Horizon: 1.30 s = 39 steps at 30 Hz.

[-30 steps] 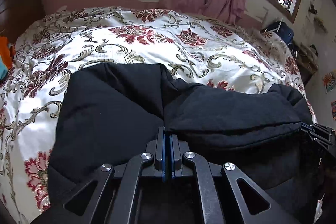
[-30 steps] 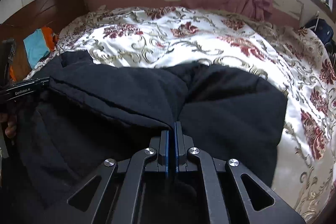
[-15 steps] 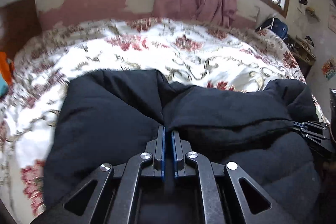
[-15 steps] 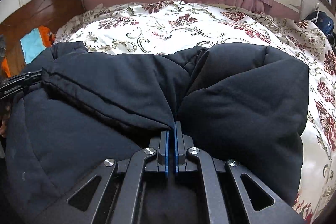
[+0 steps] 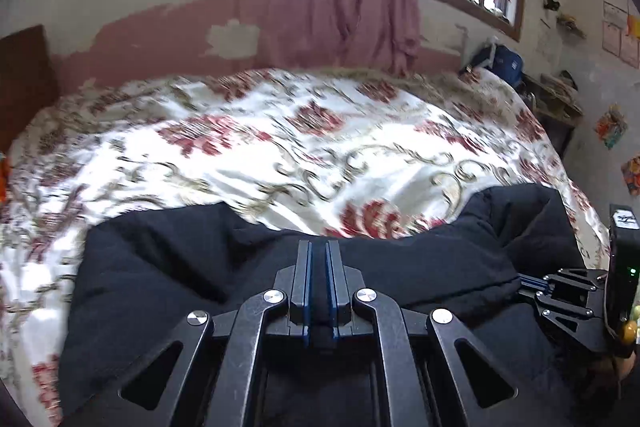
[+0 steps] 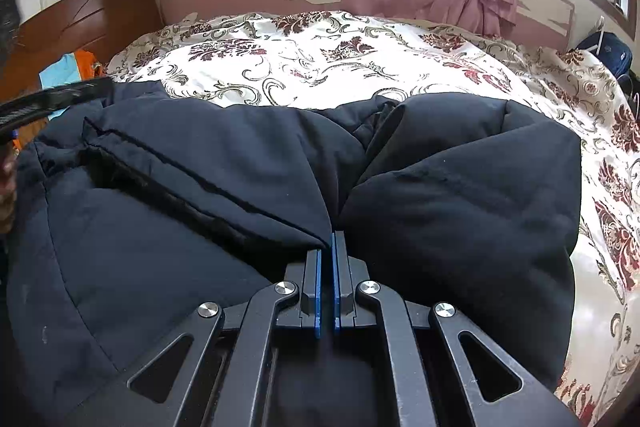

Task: Fold large clothes

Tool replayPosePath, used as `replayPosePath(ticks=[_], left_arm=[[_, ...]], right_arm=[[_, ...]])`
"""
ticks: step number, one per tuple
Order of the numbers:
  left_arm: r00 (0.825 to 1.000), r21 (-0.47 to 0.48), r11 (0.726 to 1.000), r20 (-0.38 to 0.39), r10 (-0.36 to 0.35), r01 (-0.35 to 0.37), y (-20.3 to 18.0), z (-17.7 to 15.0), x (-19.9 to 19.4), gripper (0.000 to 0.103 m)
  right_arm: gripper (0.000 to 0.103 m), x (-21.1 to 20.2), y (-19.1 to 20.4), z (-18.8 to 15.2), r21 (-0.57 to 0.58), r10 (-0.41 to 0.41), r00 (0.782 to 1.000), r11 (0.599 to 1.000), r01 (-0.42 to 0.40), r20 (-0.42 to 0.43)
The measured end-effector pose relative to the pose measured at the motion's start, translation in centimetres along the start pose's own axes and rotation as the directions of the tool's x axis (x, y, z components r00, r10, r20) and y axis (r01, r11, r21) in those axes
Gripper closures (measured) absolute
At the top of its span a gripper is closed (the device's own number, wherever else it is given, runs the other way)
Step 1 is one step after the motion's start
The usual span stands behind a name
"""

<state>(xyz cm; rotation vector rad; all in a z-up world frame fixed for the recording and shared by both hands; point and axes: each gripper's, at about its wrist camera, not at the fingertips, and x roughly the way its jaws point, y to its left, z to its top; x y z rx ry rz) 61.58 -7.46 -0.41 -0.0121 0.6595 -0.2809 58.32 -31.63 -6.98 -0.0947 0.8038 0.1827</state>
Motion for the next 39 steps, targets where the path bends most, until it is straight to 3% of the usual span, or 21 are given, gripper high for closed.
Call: replayPosePath(ticks=[4, 7, 10, 13, 17, 20, 24, 27, 28, 30, 34, 36, 39], left_arm=[[0.997, 0.026, 0.998, -0.059, -0.052, 0.054, -0.3, -1.8, 2.1, 0.095], [0.993, -0.019, 0.994, -0.053, -0.110, 0.109, 0.7, -2.4, 2.5, 0.096], [0.987, -0.052, 0.987, -0.050, -0.153, 0.150, 1.5, -3.2, 3.0, 0.097], [0.985, -0.057, 0.984, -0.032, -0.172, 0.170, 1.7, -3.8, 2.9, 0.098], [0.984, -0.053, 0.983, -0.023, -0.175, 0.174, 1.6, -4.1, 2.7, 0.098], [0.978, -0.067, 0.976, -0.011, -0.210, 0.208, 1.9, -4.3, 2.5, 0.100], [0.942, -0.073, 0.940, 0.022, -0.334, 0.335, 2.4, -4.5, 2.0, 0.100], [0.886, -0.016, 0.886, 0.008, -0.463, 0.463, 1.6, -4.7, 1.7, 0.100], [0.886, 0.011, 0.886, -0.020, -0.463, 0.463, 0.9, -4.6, 1.9, 0.100], [0.911, 0.060, 0.913, -0.116, -0.396, 0.404, -0.6, -4.6, 3.3, 0.100], [0.926, 0.042, 0.948, -0.230, -0.299, 0.317, -0.9, -3.8, 5.9, 0.098], [0.924, 0.019, 0.959, -0.276, -0.266, 0.281, -0.8, -3.6, 7.1, 0.099], [0.907, -0.036, 0.966, -0.336, -0.255, 0.258, -0.4, -3.5, 8.9, 0.099]], right_arm=[[0.099, -0.2, -0.2, 0.1, 0.005, 0.014, 1.000, 1.000, -0.014, 0.009], [0.098, -1.6, 0.0, 0.2, 0.005, 0.019, 0.999, 1.000, -0.019, 0.046], [0.098, -5.2, 0.0, 0.5, 0.018, 0.034, 0.990, 0.999, -0.037, 0.135], [0.097, -6.9, 0.4, 2.1, 0.012, 0.042, 0.987, 0.999, -0.044, 0.156], [0.094, -4.6, 1.7, 5.8, 0.027, 0.116, 0.990, 0.993, -0.119, 0.083], [0.094, -1.2, 2.3, 7.7, 0.084, 0.224, 0.974, 0.972, -0.221, -0.030], [0.094, 2.7, 3.2, 6.7, 0.073, 0.210, 0.955, 0.977, -0.199, -0.211], [0.094, 3.4, 3.3, 5.1, 0.041, 0.198, 0.947, 0.980, -0.193, -0.254], [0.094, 3.8, 2.9, 4.8, 0.046, 0.200, 0.943, 0.980, -0.195, -0.268], [0.097, 4.7, 1.9, 4.6, 0.066, 0.210, 0.932, 0.978, -0.199, -0.296], [0.103, 6.5, 0.9, 4.5, 0.129, 0.246, 0.927, 0.967, -0.218, -0.284], [0.103, 7.4, 0.9, 4.3, 0.150, 0.251, 0.928, 0.965, -0.217, -0.275], [0.103, 9.0, 1.2, 4.4, 0.165, 0.235, 0.935, 0.967, -0.196, -0.266]])
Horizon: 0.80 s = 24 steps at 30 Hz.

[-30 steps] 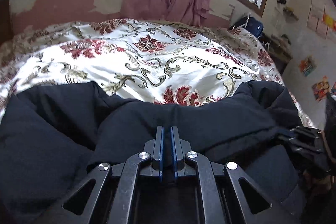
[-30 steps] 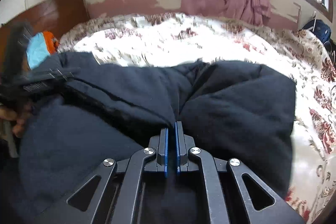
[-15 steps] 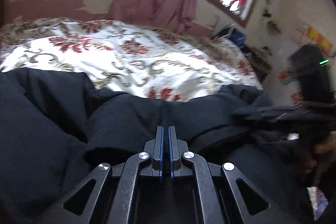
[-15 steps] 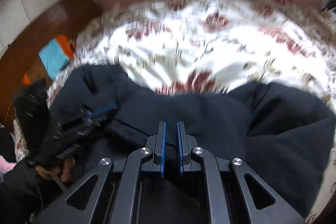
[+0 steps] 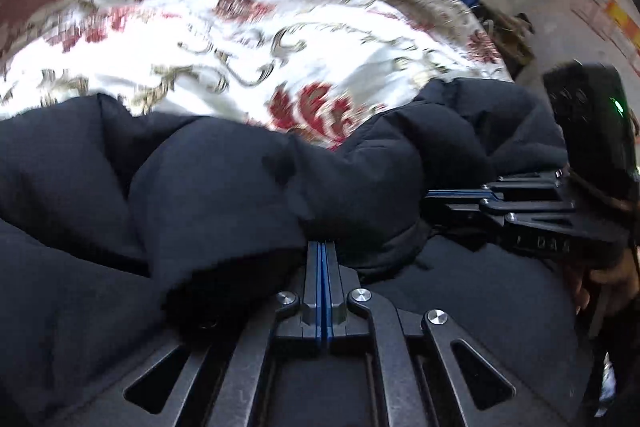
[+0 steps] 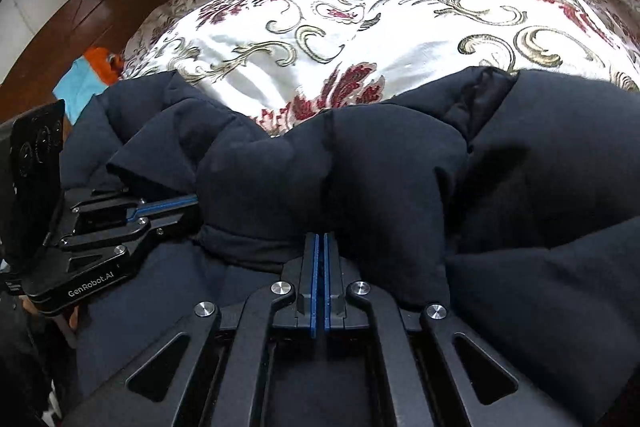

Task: Fold large clothes
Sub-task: 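Lift the held hem with both tools and fold it over the jacket body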

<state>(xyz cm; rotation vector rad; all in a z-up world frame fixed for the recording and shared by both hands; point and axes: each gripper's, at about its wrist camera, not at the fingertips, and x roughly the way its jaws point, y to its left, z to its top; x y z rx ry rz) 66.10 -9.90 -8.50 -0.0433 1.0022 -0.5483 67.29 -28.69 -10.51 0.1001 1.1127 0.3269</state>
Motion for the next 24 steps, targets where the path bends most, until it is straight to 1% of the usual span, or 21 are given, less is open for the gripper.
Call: replayPosePath(ticks=[2, 5, 7, 9, 10, 11, 12, 13, 14, 15, 16, 17, 18, 19, 20, 21, 22, 23, 24], left_arm=[[1.000, -0.053, 0.999, -0.028, 0.000, -0.001, 0.8, 0.3, 1.0, 0.099], [0.999, -0.049, 0.999, -0.027, 0.022, -0.023, 0.6, 0.1, 1.4, 0.099], [1.000, -0.033, 0.999, 0.016, 0.014, -0.014, 0.4, -0.5, 0.7, 0.099], [0.998, -0.018, 1.000, 0.064, -0.003, 0.004, 0.4, -0.9, -0.4, 0.099], [0.995, -0.004, 1.000, 0.097, -0.019, 0.019, 0.2, -1.2, -1.3, 0.099], [0.990, 0.018, 0.999, 0.133, -0.044, 0.042, -0.1, -1.5, -2.4, 0.099], [0.980, 0.057, 0.996, 0.181, -0.078, 0.069, -0.7, -1.8, -3.8, 0.099], [0.968, 0.089, 0.992, 0.227, -0.105, 0.086, -1.1, -2.1, -4.9, 0.099], [0.951, 0.122, 0.988, 0.280, -0.130, 0.099, -1.6, -2.3, -6.2, 0.099], [0.936, 0.139, 0.985, 0.323, -0.140, 0.100, -1.9, -2.4, -7.2, 0.099], [0.926, 0.142, 0.986, 0.353, -0.135, 0.090, -2.1, -2.1, -7.9, 0.099], [0.925, 0.122, 0.991, 0.369, -0.095, 0.053, -2.2, -1.4, -8.1, 0.099], [0.937, 0.081, 0.997, 0.349, -0.011, -0.019, -2.0, -0.5, -7.6, 0.099], [0.949, 0.045, 0.996, 0.309, 0.061, -0.079, -1.8, 0.4, -6.9, 0.099], [0.960, 0.003, 0.991, 0.251, 0.128, -0.133, -1.1, 1.2, -5.9, 0.099], [0.966, -0.052, 0.982, 0.177, 0.188, -0.182, 0.0, 1.7, -4.5, 0.099], [0.969, -0.089, 0.975, 0.129, 0.212, -0.202, 1.0, 1.8, -3.6, 0.099], [0.973, -0.109, 0.974, 0.104, 0.208, -0.197, 1.6, 1.6, -3.1, 0.099], [0.979, -0.137, 0.976, 0.087, 0.182, -0.170, 2.4, 1.5, -2.7, 0.099]], right_arm=[[0.103, 0.7, 0.4, 0.3, -0.001, -0.030, 1.000, 1.000, 0.030, 0.010], [0.103, 0.6, 1.4, 0.2, -0.034, -0.074, 0.997, 0.997, 0.075, 0.033], [0.103, -1.1, 1.8, -0.2, -0.043, -0.064, 0.996, 0.997, 0.067, 0.067], [0.103, -3.4, 2.3, -0.5, -0.068, -0.047, 0.991, 0.996, 0.056, 0.122], [0.100, -4.8, 2.8, -0.6, -0.088, -0.034, 0.987, 0.995, 0.048, 0.156], [0.100, -5.8, 3.0, -0.6, -0.103, -0.025, 0.983, 0.994, 0.044, 0.180], [0.100, -7.0, 3.3, -0.4, -0.117, -0.020, 0.977, 0.992, 0.046, 0.211], [0.100, -7.7, 3.3, -0.1, -0.122, -0.020, 0.972, 0.991, 0.050, 0.234], [0.100, -8.2, 3.2, 0.3, -0.119, -0.025, 0.967, 0.991, 0.057, 0.252], [0.100, -8.5, 2.9, 0.8, -0.103, -0.034, 0.962, 0.993, 0.064, 0.269], [0.099, -8.5, 2.3, 1.2, -0.080, -0.037, 0.960, 0.995, 0.062, 0.277], [0.099, -8.1, 1.9, 1.8, -0.054, -0.038, 0.962, 0.997, 0.055, 0.270], [0.099, -7.5, 1.3, 2.3, -0.025, -0.041, 0.966, 0.998, 0.050, 0.256], [0.099, -7.0, 0.9, 2.5, -0.008, -0.046, 0.969, 0.999, 0.050, 0.244], [0.099, -6.4, 0.7, 2.5, 0.003, -0.056, 0.973, 0.998, 0.057, 0.224], [0.099, -5.5, 0.6, 2.4, 0.006, -0.066, 0.978, 0.998, 0.066, 0.197], [0.099, -4.7, 0.6, 2.3, 0.004, -0.076, 0.982, 0.997, 0.077, 0.173], [0.099, -3.9, 0.5, 1.8, -0.004, -0.079, 0.987, 0.997, 0.080, 0.143], [0.099, -2.8, 0.8, 1.4, -0.012, -0.072, 0.990, 0.997, 0.074, 0.119]])
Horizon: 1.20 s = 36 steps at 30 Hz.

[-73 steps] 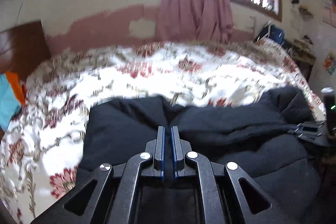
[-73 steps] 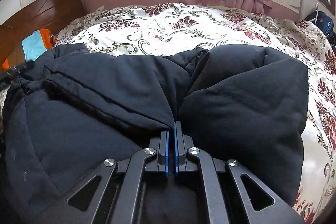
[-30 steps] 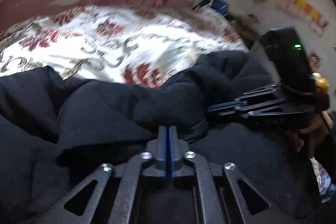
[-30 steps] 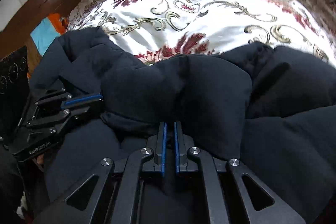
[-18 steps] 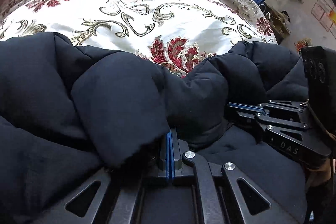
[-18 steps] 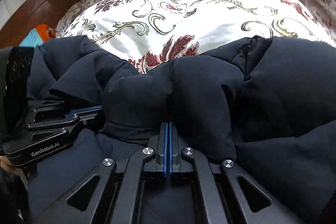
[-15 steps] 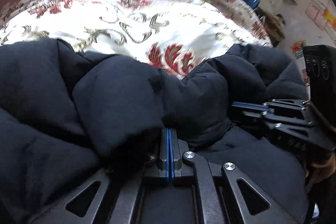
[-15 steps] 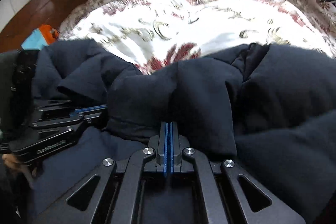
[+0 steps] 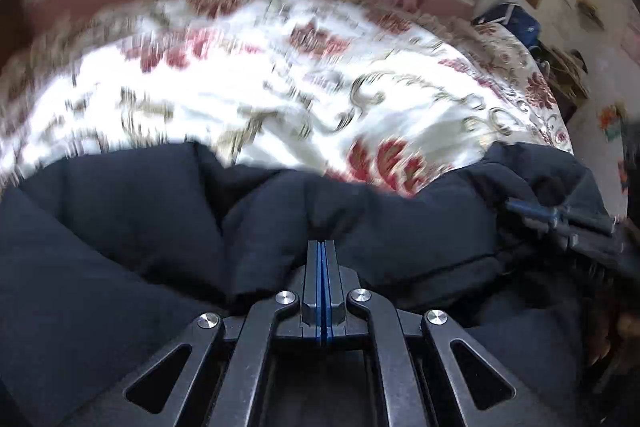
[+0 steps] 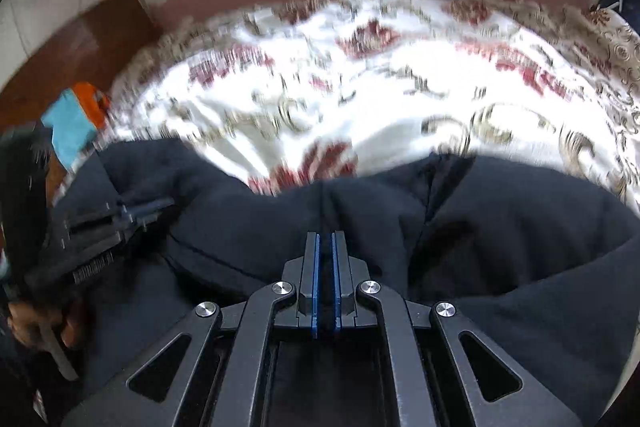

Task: Fold large clothes
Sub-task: 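Lift the held hem with both tools and fold it over the jacket body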

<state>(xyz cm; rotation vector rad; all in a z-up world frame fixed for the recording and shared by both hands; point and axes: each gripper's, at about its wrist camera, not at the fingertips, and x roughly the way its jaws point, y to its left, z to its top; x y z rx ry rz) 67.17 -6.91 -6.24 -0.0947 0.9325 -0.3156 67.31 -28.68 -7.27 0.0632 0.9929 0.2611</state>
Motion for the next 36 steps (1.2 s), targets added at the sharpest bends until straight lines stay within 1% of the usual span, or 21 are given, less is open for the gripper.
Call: replayPosePath(ticks=[3, 5, 7, 9, 11, 13, 14, 15, 16, 17, 19, 20, 22, 24, 26, 30, 33, 35, 36], left_arm=[[1.000, -0.010, 1.000, -0.010, -0.015, 0.015, 0.3, -0.6, 0.4, 0.099], [1.000, 0.006, 1.000, -0.023, 0.008, -0.008, 0.0, -1.1, 1.4, 0.099], [0.999, 0.028, 0.999, -0.030, 0.040, -0.039, -0.6, -1.1, 2.0, 0.099], [0.999, 0.033, 0.999, -0.026, 0.044, -0.044, -0.6, -1.2, 1.7, 0.099], [1.000, 0.009, 1.000, -0.004, 0.002, -0.002, -0.2, -1.6, 1.1, 0.099], [0.998, -0.023, 0.998, 0.025, -0.063, 0.064, 0.6, -1.5, 0.4, 0.099], [0.993, -0.041, 0.994, 0.062, -0.099, 0.102, 1.1, -1.6, -0.5, 0.099], [0.989, -0.049, 0.992, 0.092, -0.114, 0.119, 1.4, -1.7, -1.1, 0.099], [0.985, -0.057, 0.990, 0.123, -0.124, 0.131, 1.5, -1.9, -1.8, 0.099], [0.984, -0.058, 0.990, 0.133, -0.121, 0.130, 1.6, -2.0, -2.0, 0.099], [0.995, -0.047, 0.997, 0.074, -0.060, 0.063, 1.2, -2.1, -1.2, 0.099], [0.998, -0.032, 0.999, 0.044, -0.036, 0.038, 0.9, -2.1, -0.6, 0.099], [1.000, -0.007, 1.000, 0.023, 0.002, -0.002, 0.4, -2.0, 0.0, 0.099], [1.000, -0.003, 1.000, 0.001, 0.013, -0.013, 0.3, -2.0, 0.5, 0.099], [1.000, -0.002, 1.000, -0.014, 0.014, -0.014, 0.3, -2.1, 0.9, 0.099], [1.000, 0.003, 1.000, -0.016, 0.016, -0.016, 0.0, -2.2, 1.4, 0.099], [1.000, 0.009, 1.000, 0.004, 0.002, -0.002, -0.1, -2.6, 1.1, 0.099], [1.000, 0.000, 1.000, 0.020, -0.023, 0.023, 0.0, -2.7, 0.5, 0.099], [0.999, -0.007, 0.999, 0.026, -0.035, 0.035, 0.1, -2.7, 0.2, 0.099]], right_arm=[[0.102, 1.3, 0.0, -0.7, -0.001, -0.008, 1.000, 1.000, 0.008, -0.008], [0.103, 1.8, 0.0, -0.8, 0.017, -0.006, 1.000, 1.000, 0.007, -0.009], [0.103, 1.8, 0.4, -0.8, 0.002, -0.024, 1.000, 1.000, 0.024, -0.005], [0.103, 1.5, 0.7, -1.1, -0.011, -0.041, 0.999, 0.999, 0.041, 0.008], [0.103, 0.8, 1.0, -1.4, -0.018, -0.041, 0.999, 0.999, 0.042, 0.035], [0.101, -1.0, 1.3, -1.4, -0.035, -0.001, 0.995, 0.999, 0.004, 0.102], [0.101, -2.0, 1.9, -1.4, -0.061, 0.029, 0.989, 0.998, -0.020, 0.146], [0.101, -2.7, 2.6, -1.4, -0.090, 0.047, 0.983, 0.995, -0.031, 0.178], [0.099, -2.9, 3.2, -1.3, -0.111, 0.057, 0.981, 0.993, -0.037, 0.183], [0.099, -2.3, 3.9, -1.2, -0.131, 0.054, 0.987, 0.991, -0.034, 0.153], [0.099, -0.7, 4.4, -1.2, -0.148, 0.018, 0.996, 0.989, -0.004, 0.089], [0.099, -0.3, 4.4, -1.1, -0.150, 0.012, 0.997, 0.989, -0.001, 0.072], [0.099, 0.6, 4.1, -0.9, -0.132, 0.008, 0.999, 0.991, -0.003, 0.039], [0.099, 1.8, 3.4, -0.9, -0.099, 0.019, 1.000, 0.995, -0.019, -0.006], [0.101, 2.6, 3.3, -1.2, -0.091, 0.011, 1.000, 0.996, -0.014, -0.029], [0.103, 4.0, 4.5, -1.9, -0.131, -0.058, 0.998, 0.990, 0.052, -0.039], [0.103, 4.0, 5.2, -2.2, -0.163, -0.115, 0.993, 0.981, 0.109, -0.027], [0.102, 3.0, 5.3, -2.3, -0.166, -0.105, 0.994, 0.980, 0.105, 0.006], [0.101, 2.0, 5.2, -2.4, -0.159, -0.083, 0.996, 0.983, 0.087, 0.033]])
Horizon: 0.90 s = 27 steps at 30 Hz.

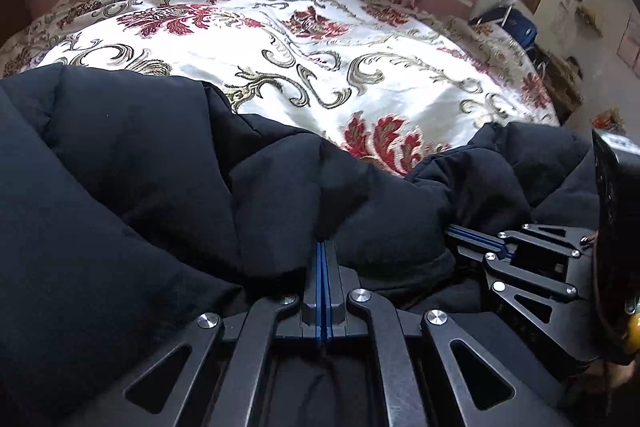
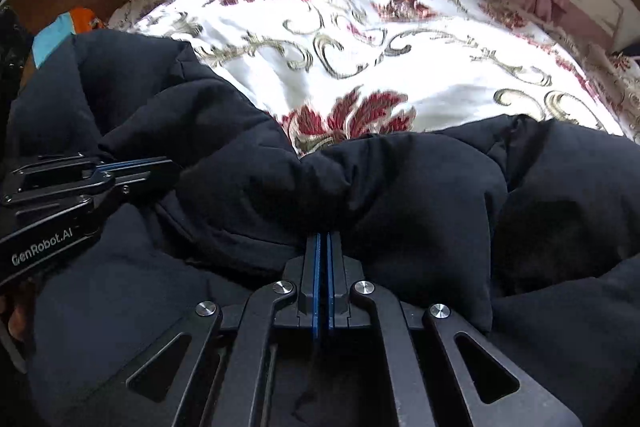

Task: Fold large clothes
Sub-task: 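Open both tools to release the folded hem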

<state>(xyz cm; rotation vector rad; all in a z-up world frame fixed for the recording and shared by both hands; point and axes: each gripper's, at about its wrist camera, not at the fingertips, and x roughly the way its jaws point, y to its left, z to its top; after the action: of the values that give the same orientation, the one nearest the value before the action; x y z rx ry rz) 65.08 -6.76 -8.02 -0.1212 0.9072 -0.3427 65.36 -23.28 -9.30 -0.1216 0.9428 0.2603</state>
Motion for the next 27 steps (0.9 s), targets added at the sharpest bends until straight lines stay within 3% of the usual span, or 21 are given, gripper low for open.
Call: replayPosePath(ticks=[3, 5, 9, 12, 13, 14, 17, 21, 23, 27], left_arm=[[0.999, -0.006, 1.000, 0.039, -0.021, 0.021, -0.1, 0.0, -1.4, 0.094], [0.996, 0.001, 1.000, 0.080, -0.028, 0.028, -0.4, -0.2, -2.7, 0.089], [0.991, -0.011, 1.000, 0.137, -0.012, 0.013, -0.5, -0.8, -5.2, 0.079], [0.988, -0.020, 1.000, 0.152, 0.002, 0.001, -0.4, -1.2, -7.2, 0.073], [0.988, -0.021, 1.000, 0.156, 0.007, -0.004, -0.5, -1.3, -7.7, 0.053], [0.986, -0.027, 1.000, 0.167, 0.009, -0.005, -0.5, -1.5, -8.4, 0.024], [0.964, -0.062, 0.998, 0.266, 0.023, -0.007, -0.5, -2.5, -11.7, 0.004], [0.956, -0.072, 0.997, 0.292, 0.041, -0.020, -0.9, -3.1, -14.5, 0.003], [0.948, -0.057, 0.997, 0.312, 0.060, -0.044, -1.4, -3.6, -16.0, 0.003], [0.934, -0.024, 0.998, 0.352, 0.062, -0.058, -2.6, -5.1, -19.3, 0.003]], right_arm=[[0.094, -3.0, -0.9, 0.0, 0.039, 0.021, 0.996, 0.999, -0.024, 0.086], [0.067, -4.8, -1.3, -0.2, 0.064, 0.008, 0.991, 0.998, -0.016, 0.132], [0.063, -7.9, -1.9, -0.9, 0.093, -0.019, 0.981, 0.996, 0.002, 0.191], [0.050, -10.1, -2.0, -1.7, 0.097, -0.030, 0.975, 0.995, 0.009, 0.220], [0.043, -10.6, -2.1, -2.0, 0.095, -0.037, 0.972, 0.995, 0.015, 0.231], [0.038, -11.5, -2.0, -2.3, 0.091, -0.044, 0.969, 0.996, 0.022, 0.245], [0.029, -13.7, -1.9, -2.9, 0.091, -0.056, 0.962, 0.995, 0.033, 0.267], [0.020, -16.3, -2.1, -3.7, 0.130, -0.079, 0.952, 0.991, 0.042, 0.297], [0.006, -17.9, -2.1, -4.4, 0.143, -0.070, 0.945, 0.989, 0.025, 0.320], [0.002, -21.0, -1.1, -5.8, 0.136, -0.068, 0.933, 0.990, 0.021, 0.353]])
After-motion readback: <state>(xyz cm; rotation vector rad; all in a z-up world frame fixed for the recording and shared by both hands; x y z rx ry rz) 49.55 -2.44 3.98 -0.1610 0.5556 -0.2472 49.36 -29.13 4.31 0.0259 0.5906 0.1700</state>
